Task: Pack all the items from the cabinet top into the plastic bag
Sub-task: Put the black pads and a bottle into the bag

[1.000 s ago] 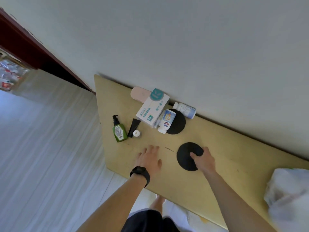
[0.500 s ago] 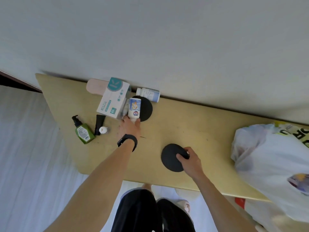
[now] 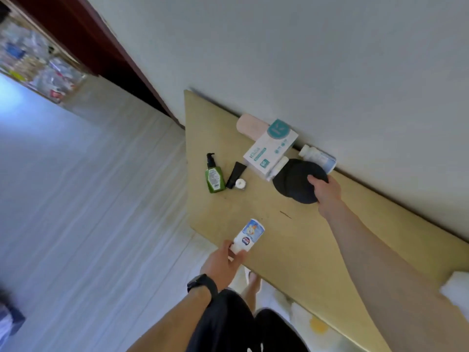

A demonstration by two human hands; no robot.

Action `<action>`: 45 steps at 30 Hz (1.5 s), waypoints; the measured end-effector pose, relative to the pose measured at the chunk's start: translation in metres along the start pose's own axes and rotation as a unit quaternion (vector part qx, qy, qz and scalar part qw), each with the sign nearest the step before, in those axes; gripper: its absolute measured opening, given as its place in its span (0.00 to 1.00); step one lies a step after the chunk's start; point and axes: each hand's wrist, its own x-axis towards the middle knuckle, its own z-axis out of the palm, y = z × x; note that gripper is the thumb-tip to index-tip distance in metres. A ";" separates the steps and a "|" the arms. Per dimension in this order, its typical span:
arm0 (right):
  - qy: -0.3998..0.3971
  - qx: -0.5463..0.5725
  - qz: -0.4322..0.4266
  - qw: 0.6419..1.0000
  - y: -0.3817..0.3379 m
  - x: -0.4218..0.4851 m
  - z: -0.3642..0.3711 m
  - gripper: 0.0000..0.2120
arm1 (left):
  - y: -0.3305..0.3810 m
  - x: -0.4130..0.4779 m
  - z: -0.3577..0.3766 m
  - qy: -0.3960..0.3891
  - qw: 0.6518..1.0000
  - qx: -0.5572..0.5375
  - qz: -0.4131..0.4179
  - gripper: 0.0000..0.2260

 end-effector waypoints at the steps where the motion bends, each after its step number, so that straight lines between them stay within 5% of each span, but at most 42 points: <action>1: -0.001 -0.008 0.004 1.000 -0.002 0.003 0.004 0.24 | -0.005 -0.001 -0.001 0.004 1.000 0.002 -0.008 0.21; 7: -0.005 -0.081 0.014 0.997 0.011 -0.004 -0.007 0.25 | -0.012 -0.009 0.003 0.018 1.000 -0.014 -0.015 0.22; 16: 0.050 -0.259 -0.052 0.963 0.006 -0.016 0.009 0.46 | -0.005 -0.014 0.014 0.024 0.999 -0.015 -0.026 0.21; 30: 0.086 -0.236 0.002 0.968 0.011 -0.026 0.027 0.35 | -0.009 -0.021 0.014 0.036 0.999 -0.001 -0.032 0.19; 45: 0.085 -0.290 -0.027 0.953 0.013 -0.026 0.029 0.37 | -0.002 -0.014 0.016 0.028 0.999 0.020 -0.023 0.19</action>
